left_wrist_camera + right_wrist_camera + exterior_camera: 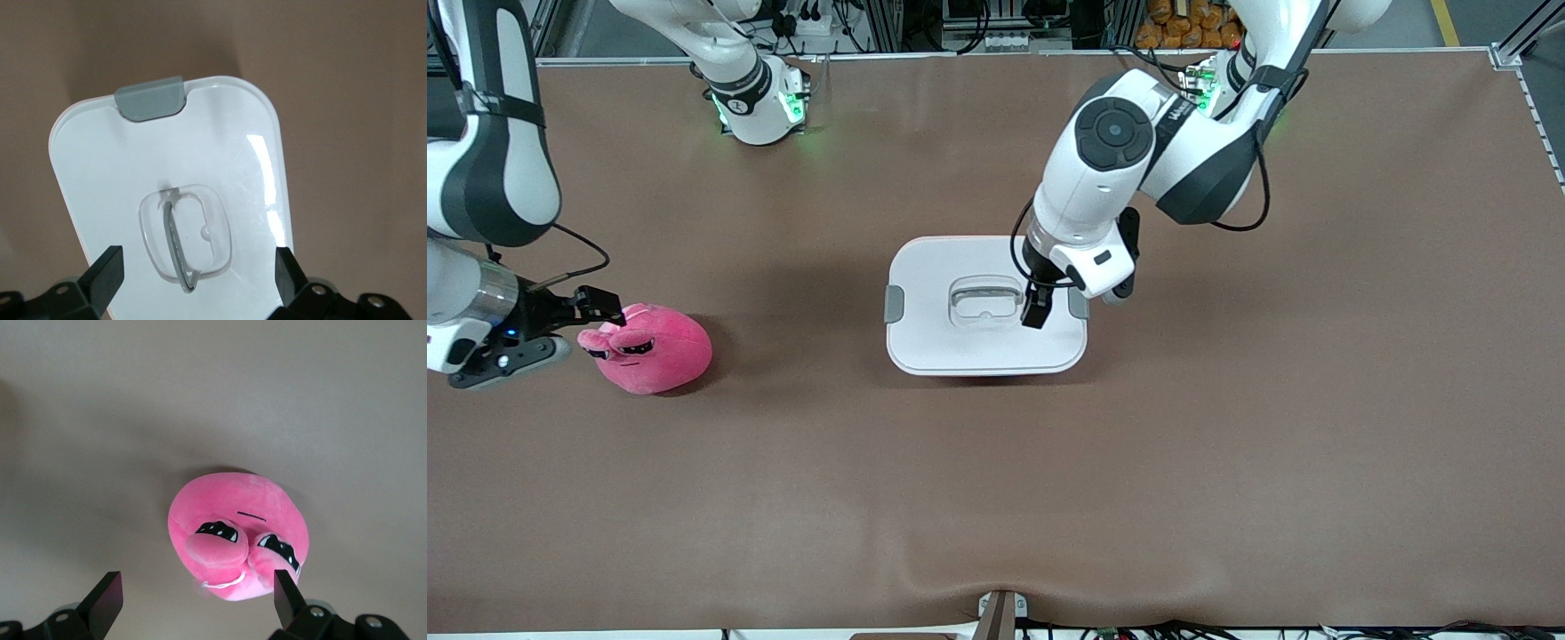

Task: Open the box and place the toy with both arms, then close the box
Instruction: 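Grasp the lid handle with the left gripper while the right gripper grasps the toy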

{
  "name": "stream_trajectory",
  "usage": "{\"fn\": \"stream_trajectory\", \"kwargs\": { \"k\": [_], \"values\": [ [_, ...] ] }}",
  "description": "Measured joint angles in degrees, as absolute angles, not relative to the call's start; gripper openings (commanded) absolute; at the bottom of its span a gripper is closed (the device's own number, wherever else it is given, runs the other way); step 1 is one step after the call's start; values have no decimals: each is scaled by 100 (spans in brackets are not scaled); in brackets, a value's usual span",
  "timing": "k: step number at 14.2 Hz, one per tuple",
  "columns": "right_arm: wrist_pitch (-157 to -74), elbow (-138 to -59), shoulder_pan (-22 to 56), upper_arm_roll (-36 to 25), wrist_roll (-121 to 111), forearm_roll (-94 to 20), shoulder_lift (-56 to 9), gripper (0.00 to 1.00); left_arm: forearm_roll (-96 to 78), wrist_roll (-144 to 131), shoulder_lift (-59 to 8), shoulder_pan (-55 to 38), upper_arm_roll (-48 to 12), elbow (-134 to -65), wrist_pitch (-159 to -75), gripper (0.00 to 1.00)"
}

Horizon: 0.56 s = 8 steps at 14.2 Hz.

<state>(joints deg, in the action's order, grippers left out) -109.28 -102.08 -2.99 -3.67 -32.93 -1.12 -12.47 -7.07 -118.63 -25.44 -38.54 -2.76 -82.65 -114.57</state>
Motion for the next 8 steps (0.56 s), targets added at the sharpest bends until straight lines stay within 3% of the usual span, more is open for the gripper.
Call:
{"fn": "stream_trajectory", "kwargs": {
  "k": [8],
  "values": [
    [-11459,-10871,-363,-336,-6308,367,-1226,100,-295,-13268,-3056,-4331,-270,-8261,-11654,99]
  ]
}}
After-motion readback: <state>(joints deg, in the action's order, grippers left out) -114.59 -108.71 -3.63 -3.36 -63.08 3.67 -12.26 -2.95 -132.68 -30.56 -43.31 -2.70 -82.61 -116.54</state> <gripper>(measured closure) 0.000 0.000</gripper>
